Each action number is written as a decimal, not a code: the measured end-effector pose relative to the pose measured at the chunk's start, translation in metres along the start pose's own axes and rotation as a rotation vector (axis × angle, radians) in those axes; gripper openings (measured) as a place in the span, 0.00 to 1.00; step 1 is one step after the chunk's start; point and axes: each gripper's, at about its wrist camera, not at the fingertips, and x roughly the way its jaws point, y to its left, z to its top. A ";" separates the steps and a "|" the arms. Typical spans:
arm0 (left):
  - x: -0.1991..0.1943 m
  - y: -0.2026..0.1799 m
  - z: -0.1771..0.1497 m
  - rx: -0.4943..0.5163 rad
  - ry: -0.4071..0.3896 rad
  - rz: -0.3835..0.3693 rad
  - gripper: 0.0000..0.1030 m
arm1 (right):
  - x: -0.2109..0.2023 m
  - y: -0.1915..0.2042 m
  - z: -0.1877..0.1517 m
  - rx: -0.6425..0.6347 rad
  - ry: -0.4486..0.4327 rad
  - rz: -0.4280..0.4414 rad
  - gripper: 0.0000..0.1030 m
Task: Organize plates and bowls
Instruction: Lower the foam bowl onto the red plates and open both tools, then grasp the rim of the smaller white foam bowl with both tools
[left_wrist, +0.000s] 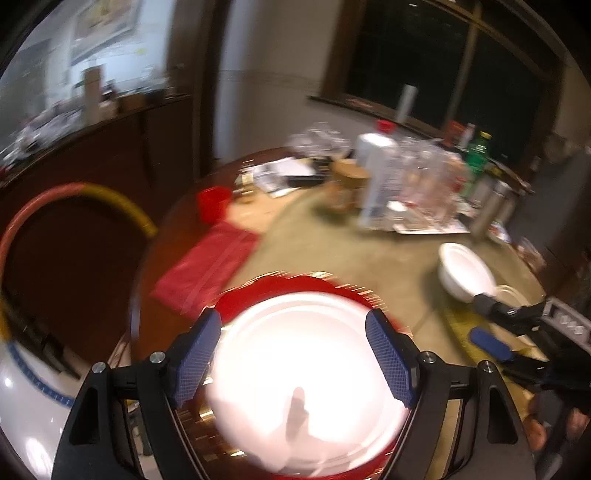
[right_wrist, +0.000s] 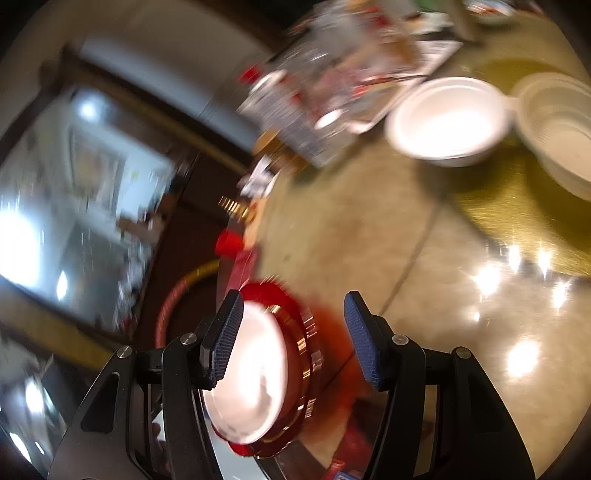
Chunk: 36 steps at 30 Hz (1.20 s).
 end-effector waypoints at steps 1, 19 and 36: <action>0.003 -0.011 0.005 0.016 0.011 -0.018 0.78 | -0.006 -0.014 0.008 0.055 -0.015 0.000 0.56; 0.153 -0.148 0.048 -0.065 0.410 -0.137 0.78 | -0.033 -0.113 0.083 0.429 -0.158 0.010 0.56; 0.216 -0.185 0.039 -0.102 0.462 -0.088 0.76 | -0.004 -0.128 0.112 0.386 -0.120 -0.149 0.51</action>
